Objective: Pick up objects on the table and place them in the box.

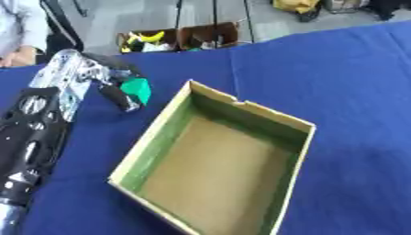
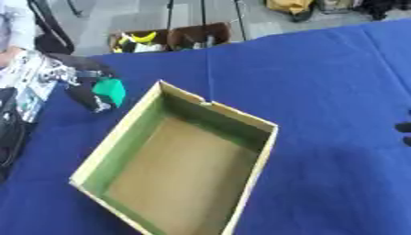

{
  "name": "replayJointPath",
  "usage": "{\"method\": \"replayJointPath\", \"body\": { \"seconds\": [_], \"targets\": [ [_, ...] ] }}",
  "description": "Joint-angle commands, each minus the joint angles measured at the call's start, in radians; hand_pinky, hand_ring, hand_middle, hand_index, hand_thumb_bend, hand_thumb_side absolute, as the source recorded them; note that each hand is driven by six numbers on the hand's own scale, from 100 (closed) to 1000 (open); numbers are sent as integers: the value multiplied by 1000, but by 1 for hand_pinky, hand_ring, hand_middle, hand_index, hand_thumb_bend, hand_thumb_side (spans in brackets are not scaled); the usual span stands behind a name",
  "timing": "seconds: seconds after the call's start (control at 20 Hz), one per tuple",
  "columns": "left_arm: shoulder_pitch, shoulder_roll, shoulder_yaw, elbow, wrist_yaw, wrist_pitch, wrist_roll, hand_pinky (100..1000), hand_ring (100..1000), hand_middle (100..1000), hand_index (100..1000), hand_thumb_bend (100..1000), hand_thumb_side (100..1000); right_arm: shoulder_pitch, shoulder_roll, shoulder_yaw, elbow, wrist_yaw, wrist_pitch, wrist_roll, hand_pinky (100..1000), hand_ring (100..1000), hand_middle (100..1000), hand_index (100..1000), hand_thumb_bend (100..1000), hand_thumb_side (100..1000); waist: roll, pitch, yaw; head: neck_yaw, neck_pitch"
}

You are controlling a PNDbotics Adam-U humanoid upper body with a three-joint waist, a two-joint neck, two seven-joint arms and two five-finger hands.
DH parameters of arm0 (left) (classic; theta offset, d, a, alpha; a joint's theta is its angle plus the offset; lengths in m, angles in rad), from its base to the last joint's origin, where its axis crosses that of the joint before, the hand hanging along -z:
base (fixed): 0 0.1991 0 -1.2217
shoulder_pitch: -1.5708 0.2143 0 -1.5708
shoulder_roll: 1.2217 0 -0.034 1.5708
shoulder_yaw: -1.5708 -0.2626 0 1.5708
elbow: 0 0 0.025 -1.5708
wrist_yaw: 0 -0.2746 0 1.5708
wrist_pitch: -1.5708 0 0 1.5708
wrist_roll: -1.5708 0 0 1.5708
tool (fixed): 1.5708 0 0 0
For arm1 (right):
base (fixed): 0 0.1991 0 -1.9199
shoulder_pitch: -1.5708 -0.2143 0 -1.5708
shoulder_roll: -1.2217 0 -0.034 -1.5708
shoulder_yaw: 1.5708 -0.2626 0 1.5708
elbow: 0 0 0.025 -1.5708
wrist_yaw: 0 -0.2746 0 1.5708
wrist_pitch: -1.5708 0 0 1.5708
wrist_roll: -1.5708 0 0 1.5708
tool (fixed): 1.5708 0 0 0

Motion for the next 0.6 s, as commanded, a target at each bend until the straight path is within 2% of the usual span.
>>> {"method": "replayJointPath", "body": {
  "seconds": [0.05, 0.15, 0.3, 0.6],
  "targets": [
    [-25, 36, 13, 0, 2, -12, -17, 514, 719, 989, 1000, 279, 545, -8, -24, -1, -15, -5, -4, 2, 826, 849, 640, 829, 100, 817, -4, -18, -3, 5, -14],
    [-25, 36, 15, 4, 7, -12, -11, 501, 701, 975, 1000, 234, 533, -7, -24, -2, -14, -5, -4, 2, 826, 849, 640, 829, 100, 818, -4, -17, -3, 5, -13],
    [-24, 36, 16, 8, 16, -10, 4, 474, 662, 943, 1000, 106, 508, -7, -24, -2, -14, -6, -4, 2, 826, 849, 641, 829, 100, 820, -4, -16, -3, 4, -12],
    [-22, 38, 17, 18, 27, -2, 25, 413, 593, 923, 1000, 100, 495, -7, -24, -4, -14, -6, -4, 2, 826, 849, 641, 829, 100, 822, -4, -14, -4, 3, -11]
  ]
}}
